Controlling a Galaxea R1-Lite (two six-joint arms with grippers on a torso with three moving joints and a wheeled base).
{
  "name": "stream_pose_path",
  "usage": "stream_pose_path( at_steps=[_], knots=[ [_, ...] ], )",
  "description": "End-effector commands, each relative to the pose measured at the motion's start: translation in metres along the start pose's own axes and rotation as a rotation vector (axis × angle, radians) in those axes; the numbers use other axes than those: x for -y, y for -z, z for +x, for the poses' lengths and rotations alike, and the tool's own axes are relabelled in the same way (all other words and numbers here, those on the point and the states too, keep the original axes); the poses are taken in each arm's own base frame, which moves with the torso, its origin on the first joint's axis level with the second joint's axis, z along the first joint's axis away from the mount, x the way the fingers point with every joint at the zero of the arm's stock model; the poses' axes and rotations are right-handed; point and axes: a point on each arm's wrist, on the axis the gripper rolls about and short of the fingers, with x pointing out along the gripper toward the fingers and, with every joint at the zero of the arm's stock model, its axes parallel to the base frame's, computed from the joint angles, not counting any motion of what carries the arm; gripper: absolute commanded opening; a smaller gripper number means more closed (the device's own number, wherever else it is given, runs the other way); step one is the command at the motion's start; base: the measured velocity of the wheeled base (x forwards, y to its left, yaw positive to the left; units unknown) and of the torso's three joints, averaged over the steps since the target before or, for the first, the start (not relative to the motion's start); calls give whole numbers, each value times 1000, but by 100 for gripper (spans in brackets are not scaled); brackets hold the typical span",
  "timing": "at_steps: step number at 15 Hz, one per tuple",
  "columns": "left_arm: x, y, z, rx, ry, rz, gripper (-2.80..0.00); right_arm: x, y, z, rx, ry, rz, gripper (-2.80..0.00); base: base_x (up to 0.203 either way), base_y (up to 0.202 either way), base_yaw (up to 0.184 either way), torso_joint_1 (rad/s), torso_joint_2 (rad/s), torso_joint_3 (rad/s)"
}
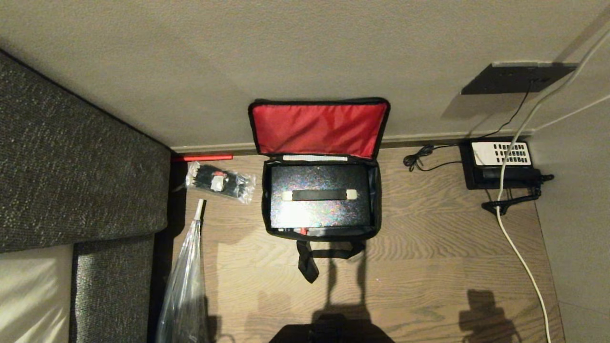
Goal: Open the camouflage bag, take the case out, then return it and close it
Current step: Grip the handle
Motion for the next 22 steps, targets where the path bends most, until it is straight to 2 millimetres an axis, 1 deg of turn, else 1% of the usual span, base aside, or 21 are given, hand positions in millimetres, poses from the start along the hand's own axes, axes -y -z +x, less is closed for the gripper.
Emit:
stream_pose_path(
  at_steps=[1, 8, 15, 22],
  knots=[
    [0, 1, 0, -3, 0, -3, -280, 0, 0, 0, -2, -1, -1, -280, 0, 0, 0, -1, -4, 84],
    [0, 0, 0, -2, 1, -14, -280, 0, 0, 0, -2, -1, -1, -280, 0, 0, 0, -1, 2, 19],
    [0, 0, 0, -2, 1, -11, -280, 0, 0, 0, -2, -1, -1, -280, 0, 0, 0, 4, 2, 154],
    [0, 1, 0, -5, 1, -6, -280, 0, 0, 0, -2, -1, -1, -280, 0, 0, 0, 0, 0, 6]
  ],
)
